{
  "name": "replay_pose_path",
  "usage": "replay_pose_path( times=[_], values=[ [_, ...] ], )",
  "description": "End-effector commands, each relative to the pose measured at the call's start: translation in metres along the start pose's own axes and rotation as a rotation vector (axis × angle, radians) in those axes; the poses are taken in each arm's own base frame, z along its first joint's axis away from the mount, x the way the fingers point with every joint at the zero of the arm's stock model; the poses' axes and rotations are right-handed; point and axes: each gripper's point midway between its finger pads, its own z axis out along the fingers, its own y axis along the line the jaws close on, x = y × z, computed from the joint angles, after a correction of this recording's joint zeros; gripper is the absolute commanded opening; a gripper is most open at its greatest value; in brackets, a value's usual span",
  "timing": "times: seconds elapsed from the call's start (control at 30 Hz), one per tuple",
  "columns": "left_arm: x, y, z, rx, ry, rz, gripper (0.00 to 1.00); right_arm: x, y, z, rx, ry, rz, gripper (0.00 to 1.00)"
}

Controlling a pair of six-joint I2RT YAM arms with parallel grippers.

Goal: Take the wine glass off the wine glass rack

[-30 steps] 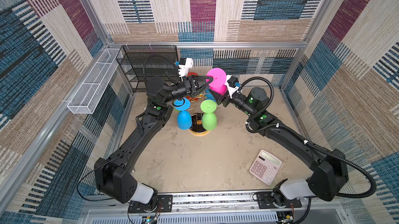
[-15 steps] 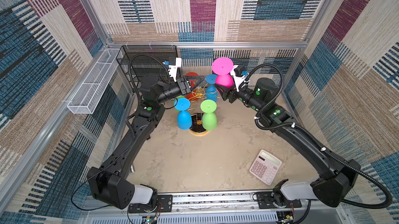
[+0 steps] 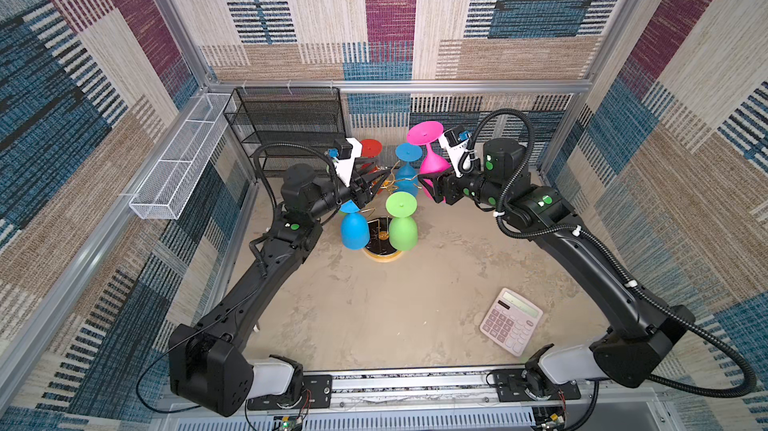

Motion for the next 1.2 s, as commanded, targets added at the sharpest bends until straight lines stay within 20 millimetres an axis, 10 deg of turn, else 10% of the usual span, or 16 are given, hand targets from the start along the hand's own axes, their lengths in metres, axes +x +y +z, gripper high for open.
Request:
replay_pose_path(
  times=[0.0,1.17],
  values=[
    [-0.033,-0.008,0.003,0.041,-0.141,0.299,0.48,0.010,0.002,0.002,-0.011,0.065,0.032,0.37],
    [-0.031,-0.033,0.039,0.207,-0.219,0.579,0.33,0.044,0.024,0.011,-0.119,0.239,0.092,0.23]
  ],
)
